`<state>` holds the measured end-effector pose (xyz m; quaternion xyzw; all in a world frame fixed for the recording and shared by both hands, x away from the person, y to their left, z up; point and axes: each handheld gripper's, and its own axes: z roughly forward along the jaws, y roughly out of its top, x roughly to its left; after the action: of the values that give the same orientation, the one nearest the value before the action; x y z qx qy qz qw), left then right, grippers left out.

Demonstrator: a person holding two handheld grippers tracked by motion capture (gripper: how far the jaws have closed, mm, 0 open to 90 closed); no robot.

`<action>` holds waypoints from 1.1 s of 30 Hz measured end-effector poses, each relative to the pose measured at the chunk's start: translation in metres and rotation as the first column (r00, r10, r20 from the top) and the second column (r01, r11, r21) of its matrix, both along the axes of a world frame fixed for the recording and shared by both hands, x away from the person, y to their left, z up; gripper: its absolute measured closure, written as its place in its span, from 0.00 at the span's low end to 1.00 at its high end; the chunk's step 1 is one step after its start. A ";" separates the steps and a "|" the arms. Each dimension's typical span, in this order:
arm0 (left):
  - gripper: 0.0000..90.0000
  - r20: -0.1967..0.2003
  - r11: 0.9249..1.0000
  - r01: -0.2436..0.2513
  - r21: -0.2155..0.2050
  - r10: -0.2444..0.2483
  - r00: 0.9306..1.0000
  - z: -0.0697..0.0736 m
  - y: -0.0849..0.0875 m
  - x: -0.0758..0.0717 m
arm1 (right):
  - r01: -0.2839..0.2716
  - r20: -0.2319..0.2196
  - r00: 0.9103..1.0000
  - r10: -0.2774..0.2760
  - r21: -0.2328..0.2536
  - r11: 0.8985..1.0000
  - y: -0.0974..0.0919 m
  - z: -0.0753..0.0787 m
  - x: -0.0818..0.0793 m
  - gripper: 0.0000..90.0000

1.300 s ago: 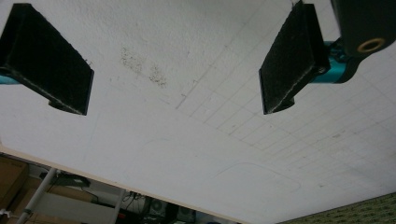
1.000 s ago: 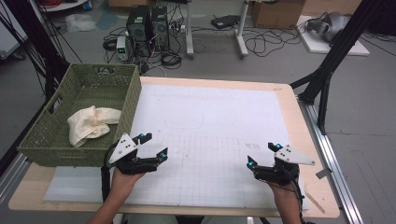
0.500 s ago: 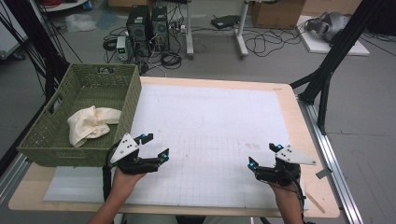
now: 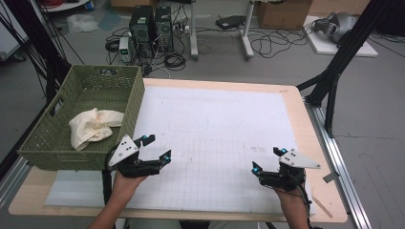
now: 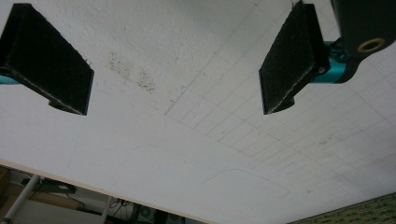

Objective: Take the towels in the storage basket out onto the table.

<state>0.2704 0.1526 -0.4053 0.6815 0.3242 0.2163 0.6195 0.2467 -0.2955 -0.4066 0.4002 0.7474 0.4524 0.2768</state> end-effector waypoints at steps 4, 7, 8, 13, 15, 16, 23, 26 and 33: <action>0.19 0.006 1.000 0.005 -0.002 -0.005 1.000 0.008 0.001 0.000 | -0.006 0.006 1.000 0.006 -0.006 1.000 0.001 0.001 -0.001 0.10; 0.19 0.002 1.000 0.005 -0.001 -0.005 1.000 0.016 0.004 0.000 | -0.002 0.001 1.000 0.002 -0.005 1.000 0.001 0.000 -0.001 0.10; 0.19 -0.002 1.000 0.005 -0.001 -0.005 1.000 0.018 0.005 0.000 | -0.001 0.003 1.000 0.001 -0.004 1.000 0.001 0.000 -0.001 0.10; 0.20 -0.004 1.000 0.006 -0.021 -0.006 1.000 0.030 0.012 0.001 | 0.001 0.001 1.000 -0.001 0.001 1.000 0.001 0.000 -0.001 0.10; 0.20 -0.003 1.000 0.001 -0.016 -0.001 1.000 0.036 0.015 0.004 | -0.001 0.000 1.000 0.001 0.006 1.000 0.001 -0.001 0.000 0.10; 0.20 -0.003 1.000 0.003 -0.014 -0.003 1.000 0.039 0.016 0.005 | 0.002 0.000 1.000 -0.002 0.012 1.000 0.001 -0.001 0.000 0.10; 0.20 0.023 1.000 -0.007 -0.023 0.007 1.000 0.065 0.028 0.009 | -0.003 -0.009 1.000 0.003 0.002 1.000 0.003 -0.002 0.001 0.10; 0.20 0.029 0.999 -0.025 -0.040 0.026 0.999 0.073 0.038 0.013 | -0.001 -0.006 1.000 0.001 0.002 1.000 0.003 -0.002 0.002 0.10; 0.20 0.021 0.995 -0.085 -0.050 0.086 0.996 0.087 0.069 0.025 | 0.005 -0.008 1.000 -0.005 0.005 1.000 0.000 -0.002 0.002 0.10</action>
<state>0.2951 0.2220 -0.3180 0.6490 0.3510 0.2428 0.6298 0.2491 -0.2951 -0.4089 0.4047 0.7463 0.4519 0.2740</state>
